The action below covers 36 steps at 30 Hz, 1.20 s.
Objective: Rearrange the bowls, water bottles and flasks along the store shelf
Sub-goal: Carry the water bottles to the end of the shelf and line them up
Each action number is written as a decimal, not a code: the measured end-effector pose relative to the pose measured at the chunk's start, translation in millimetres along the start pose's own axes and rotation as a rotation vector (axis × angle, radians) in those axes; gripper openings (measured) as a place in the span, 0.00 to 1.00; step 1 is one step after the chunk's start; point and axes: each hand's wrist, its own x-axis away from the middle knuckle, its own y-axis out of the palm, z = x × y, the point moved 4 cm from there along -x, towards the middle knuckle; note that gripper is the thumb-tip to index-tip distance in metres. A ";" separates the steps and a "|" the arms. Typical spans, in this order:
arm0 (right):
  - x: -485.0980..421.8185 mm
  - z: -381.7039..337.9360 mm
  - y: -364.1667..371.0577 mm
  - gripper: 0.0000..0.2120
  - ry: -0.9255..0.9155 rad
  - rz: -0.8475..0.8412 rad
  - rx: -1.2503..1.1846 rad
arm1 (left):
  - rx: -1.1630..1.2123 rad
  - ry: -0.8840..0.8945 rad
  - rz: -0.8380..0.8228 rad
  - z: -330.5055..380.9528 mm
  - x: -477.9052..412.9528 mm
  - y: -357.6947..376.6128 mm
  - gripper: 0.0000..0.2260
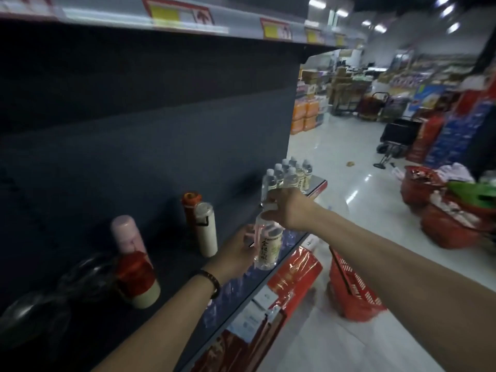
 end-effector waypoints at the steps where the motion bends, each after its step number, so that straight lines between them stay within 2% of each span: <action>1: -13.3 9.6 -1.3 0.18 -0.018 0.000 0.038 | -0.012 0.008 -0.011 2.5 -15.9 3.8 0.16; 4: -50.2 37.4 -4.1 0.18 -0.080 -0.024 0.168 | 0.027 -0.016 0.001 1.0 -64.5 15.7 0.14; 6: -77.7 56.7 -5.0 0.17 -0.120 -0.017 0.157 | 0.090 -0.078 -0.006 -2.3 -96.5 26.5 0.15; 7: -90.7 68.9 -2.5 0.17 -0.138 -0.041 0.138 | 0.103 -0.107 -0.007 -3.4 -113.5 32.3 0.16; 10: -133.8 110.3 2.4 0.17 -0.188 -0.126 0.278 | 0.145 -0.150 0.019 -5.7 -166.8 50.9 0.18; 12: -167.6 132.9 2.3 0.15 -0.183 -0.105 0.192 | 0.163 -0.165 0.067 -4.6 -201.1 64.7 0.16; 15: -216.5 164.2 9.9 0.21 -0.218 -0.077 0.133 | 0.180 -0.199 0.129 0.9 -245.6 85.6 0.14; 19: -268.7 204.6 17.3 0.19 -0.198 -0.115 0.051 | 0.134 -0.248 0.189 1.6 -296.4 102.5 0.20; 21: -292.7 221.7 22.8 0.19 -0.201 -0.130 0.020 | 0.119 -0.258 0.225 2.6 -315.6 108.6 0.18; 23: -308.0 229.4 26.4 0.19 -0.252 -0.124 0.027 | 0.106 -0.268 0.253 0.3 -330.6 114.1 0.16; 29: -338.4 245.3 52.7 0.20 -0.281 -0.151 0.022 | 0.119 -0.338 0.337 -12.9 -362.6 124.1 0.18; 36: -359.3 262.7 70.4 0.21 -0.233 -0.158 -0.059 | 0.140 -0.371 0.347 -27.3 -384.4 135.9 0.23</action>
